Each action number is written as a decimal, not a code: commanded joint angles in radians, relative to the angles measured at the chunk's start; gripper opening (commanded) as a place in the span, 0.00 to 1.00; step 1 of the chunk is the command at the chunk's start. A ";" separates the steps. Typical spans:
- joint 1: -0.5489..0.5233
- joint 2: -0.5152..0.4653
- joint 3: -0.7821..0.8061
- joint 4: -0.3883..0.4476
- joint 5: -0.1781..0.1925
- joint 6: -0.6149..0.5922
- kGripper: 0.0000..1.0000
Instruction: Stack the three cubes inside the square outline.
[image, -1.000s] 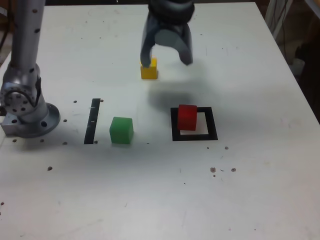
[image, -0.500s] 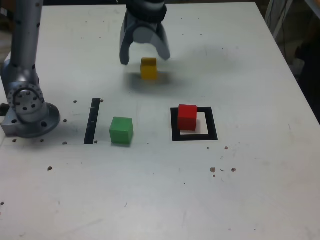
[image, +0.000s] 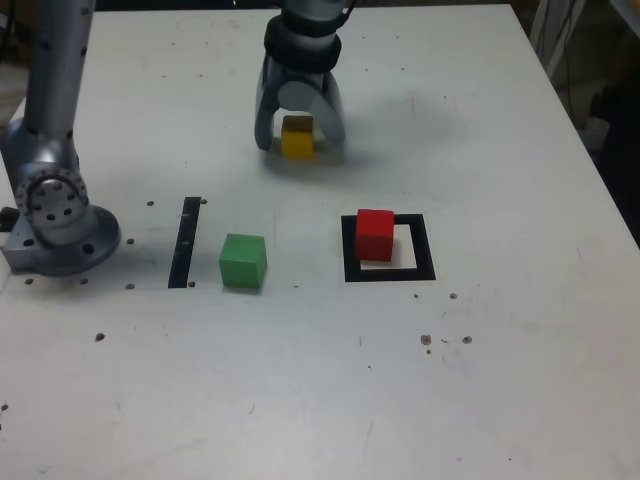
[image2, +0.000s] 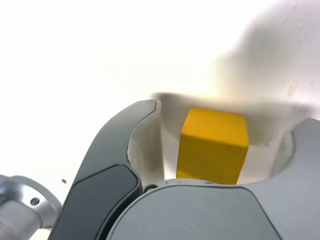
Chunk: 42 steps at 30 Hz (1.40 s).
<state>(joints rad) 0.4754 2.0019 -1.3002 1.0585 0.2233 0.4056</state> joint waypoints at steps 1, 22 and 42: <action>0.002 0.005 -0.003 -0.009 0.006 -0.001 0.52; 0.002 0.018 -0.027 -0.002 -0.071 0.044 0.17; -0.404 -0.096 -0.351 0.373 -0.100 -0.232 0.17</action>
<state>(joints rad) 0.0993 1.8952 -1.6311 1.4105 0.1412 0.2074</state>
